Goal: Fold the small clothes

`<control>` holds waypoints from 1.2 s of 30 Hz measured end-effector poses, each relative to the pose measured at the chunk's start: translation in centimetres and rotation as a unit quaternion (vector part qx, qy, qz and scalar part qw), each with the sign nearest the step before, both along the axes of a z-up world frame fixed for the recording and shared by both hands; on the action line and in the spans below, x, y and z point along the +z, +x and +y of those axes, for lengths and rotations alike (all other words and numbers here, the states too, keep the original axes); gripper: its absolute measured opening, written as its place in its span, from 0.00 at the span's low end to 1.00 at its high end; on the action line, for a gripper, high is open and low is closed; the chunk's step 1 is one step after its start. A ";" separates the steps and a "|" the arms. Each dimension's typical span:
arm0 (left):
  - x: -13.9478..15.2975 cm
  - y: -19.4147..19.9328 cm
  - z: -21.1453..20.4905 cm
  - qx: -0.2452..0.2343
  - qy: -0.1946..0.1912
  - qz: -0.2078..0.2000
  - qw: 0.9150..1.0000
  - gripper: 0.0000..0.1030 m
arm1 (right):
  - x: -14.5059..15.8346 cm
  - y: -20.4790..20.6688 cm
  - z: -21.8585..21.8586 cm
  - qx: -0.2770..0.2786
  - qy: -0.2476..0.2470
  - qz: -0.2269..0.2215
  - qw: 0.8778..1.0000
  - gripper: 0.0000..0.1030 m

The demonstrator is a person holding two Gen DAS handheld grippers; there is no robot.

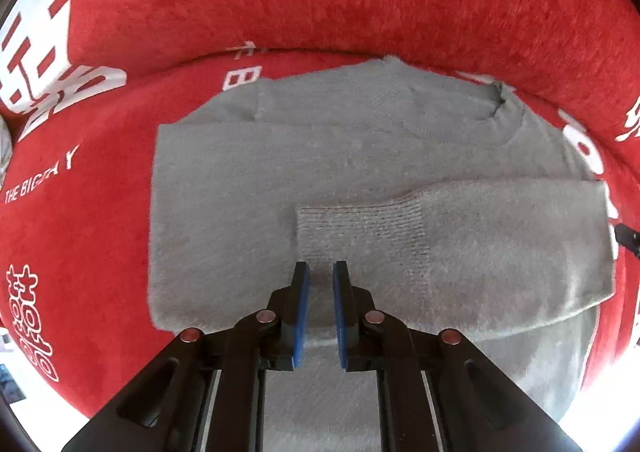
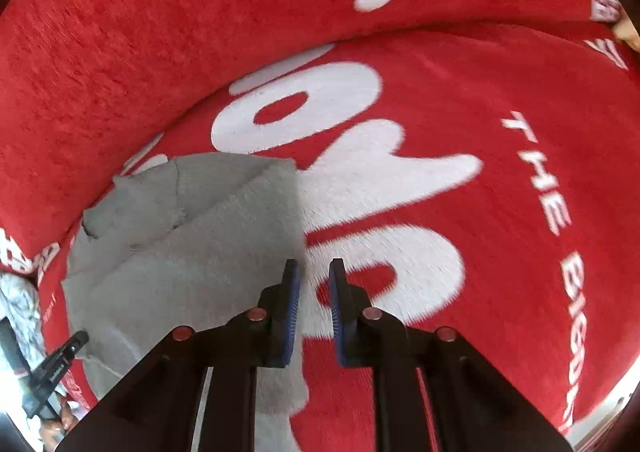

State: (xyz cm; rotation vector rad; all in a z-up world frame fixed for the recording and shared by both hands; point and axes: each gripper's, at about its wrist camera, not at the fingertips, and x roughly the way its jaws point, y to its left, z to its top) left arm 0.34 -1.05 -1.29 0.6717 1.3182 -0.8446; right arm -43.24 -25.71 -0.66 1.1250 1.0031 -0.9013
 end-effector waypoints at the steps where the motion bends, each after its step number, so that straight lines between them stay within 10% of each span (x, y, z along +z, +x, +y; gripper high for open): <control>1: 0.2 0.0 0.2 0.000 -0.002 0.001 1.000 0.13 | 0.6 -0.2 0.8 0.002 0.005 -0.015 1.000 0.15; 16: -1.2 -0.1 1.5 -0.001 0.019 0.003 1.000 0.13 | -0.8 -1.7 7.4 0.039 0.025 0.047 0.998 0.12; 36: 0.8 -3.0 3.3 -0.015 0.051 0.032 0.998 0.13 | 2.1 0.8 11.2 0.036 0.063 -0.011 0.997 0.25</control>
